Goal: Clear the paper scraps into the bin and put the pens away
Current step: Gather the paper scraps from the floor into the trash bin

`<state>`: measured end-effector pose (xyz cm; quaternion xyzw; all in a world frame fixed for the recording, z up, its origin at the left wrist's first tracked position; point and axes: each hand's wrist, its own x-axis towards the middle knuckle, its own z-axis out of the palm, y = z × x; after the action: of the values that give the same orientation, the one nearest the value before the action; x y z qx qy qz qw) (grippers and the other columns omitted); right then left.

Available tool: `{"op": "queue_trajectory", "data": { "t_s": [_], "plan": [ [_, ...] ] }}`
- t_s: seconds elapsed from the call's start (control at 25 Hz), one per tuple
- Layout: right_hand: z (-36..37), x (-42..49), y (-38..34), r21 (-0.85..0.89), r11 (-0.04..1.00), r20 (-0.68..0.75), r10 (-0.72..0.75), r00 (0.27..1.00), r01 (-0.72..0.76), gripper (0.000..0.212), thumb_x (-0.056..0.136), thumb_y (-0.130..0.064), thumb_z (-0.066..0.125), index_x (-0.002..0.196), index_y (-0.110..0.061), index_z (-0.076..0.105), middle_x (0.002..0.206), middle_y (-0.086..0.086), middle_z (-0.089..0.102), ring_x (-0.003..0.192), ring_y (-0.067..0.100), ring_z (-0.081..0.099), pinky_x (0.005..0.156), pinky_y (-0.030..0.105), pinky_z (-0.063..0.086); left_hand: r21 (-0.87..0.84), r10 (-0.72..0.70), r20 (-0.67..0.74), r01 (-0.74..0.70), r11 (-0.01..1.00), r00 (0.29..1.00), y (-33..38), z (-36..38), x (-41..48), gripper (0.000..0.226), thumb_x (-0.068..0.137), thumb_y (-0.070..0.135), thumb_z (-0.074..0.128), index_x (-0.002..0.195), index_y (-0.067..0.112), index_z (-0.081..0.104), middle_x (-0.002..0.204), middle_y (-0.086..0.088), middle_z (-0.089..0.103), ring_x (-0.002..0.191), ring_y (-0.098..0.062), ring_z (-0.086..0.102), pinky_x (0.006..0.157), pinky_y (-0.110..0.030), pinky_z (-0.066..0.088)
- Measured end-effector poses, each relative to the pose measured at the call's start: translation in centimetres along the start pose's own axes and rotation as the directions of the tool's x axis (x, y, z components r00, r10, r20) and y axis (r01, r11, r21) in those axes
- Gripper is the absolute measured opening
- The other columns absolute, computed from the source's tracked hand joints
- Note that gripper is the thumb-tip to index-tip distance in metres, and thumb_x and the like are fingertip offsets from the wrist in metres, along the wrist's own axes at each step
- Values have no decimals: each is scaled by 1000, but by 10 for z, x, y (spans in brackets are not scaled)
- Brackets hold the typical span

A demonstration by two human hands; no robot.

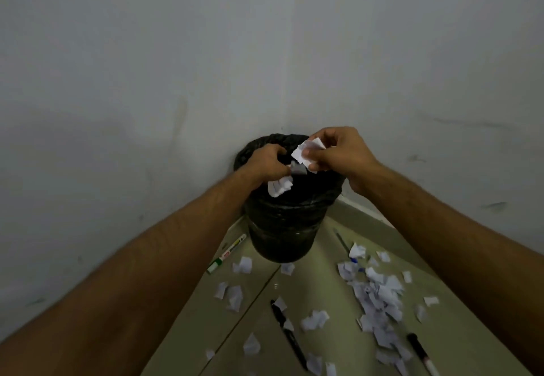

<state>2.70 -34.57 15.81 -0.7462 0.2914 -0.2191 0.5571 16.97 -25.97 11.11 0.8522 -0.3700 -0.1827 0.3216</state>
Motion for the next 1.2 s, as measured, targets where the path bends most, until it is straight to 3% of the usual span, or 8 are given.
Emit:
{"op": "queue_trajectory", "data": {
  "t_s": [0.2,0.4,0.64,0.72,0.84,0.96,1.08,1.2],
  "plan": [
    [23,34,13,-294,956,37,21,999,-10,11,82,-8,77,90,-3,71,84,18,71,56,20,69,46,24,55,125,6,30,-10,992,1000,6,-18,8,66,79,21,71,139,13,45,131,-11,57,116,-28,57,96,-35,50],
    [36,34,11,-335,935,235,206,950,-119,24,83,-8,76,106,-5,70,101,13,67,92,24,67,70,37,63,-53,-13,-65,10,999,998,3,-28,-3,58,79,12,62,135,15,50,124,-10,62,107,-23,60,82,-26,48],
    [16,-23,26,-335,918,101,-187,977,210,23,83,-17,73,107,-17,72,98,2,73,89,15,69,83,29,58,-138,198,-393,-270,953,898,-38,-22,-83,44,76,19,67,120,19,61,114,-1,64,92,-13,64,85,-28,55],
    [6,-58,54,-325,919,42,-222,974,224,18,83,-18,72,101,-18,74,92,1,74,83,13,69,79,29,57,-87,204,-319,-242,966,926,-81,1,-116,40,79,20,68,118,18,62,115,0,64,95,-15,64,84,-29,54],
    [-2,-112,107,-424,896,114,-94,989,135,12,86,-19,71,98,-21,73,90,-3,73,81,13,68,75,31,56,172,116,22,-118,978,993,-158,47,-145,49,81,18,69,128,13,58,124,-10,61,109,-25,60,90,-29,46],
    [-3,-135,155,-565,822,189,48,981,69,15,86,-22,72,101,-23,72,98,-3,71,83,9,65,71,23,50,396,64,277,-174,902,959,-204,90,-139,67,79,21,63,142,11,41,141,-17,45,128,-35,46,104,-44,42],
    [7,-133,187,-649,749,318,108,942,134,23,85,-23,73,108,-24,70,106,-2,68,87,10,63,73,24,51,552,66,376,-281,785,924,-214,120,-125,74,86,16,54,152,11,21,159,-19,17,145,-36,21,114,-50,31],
    [28,-113,214,-674,697,407,76,910,243,32,85,-17,70,117,-19,68,115,4,65,98,17,62,81,26,50,593,55,378,-288,752,924,-223,138,-138,70,92,12,47,154,13,15,162,-16,6,147,-34,15,116,-47,30]
  ]
}}
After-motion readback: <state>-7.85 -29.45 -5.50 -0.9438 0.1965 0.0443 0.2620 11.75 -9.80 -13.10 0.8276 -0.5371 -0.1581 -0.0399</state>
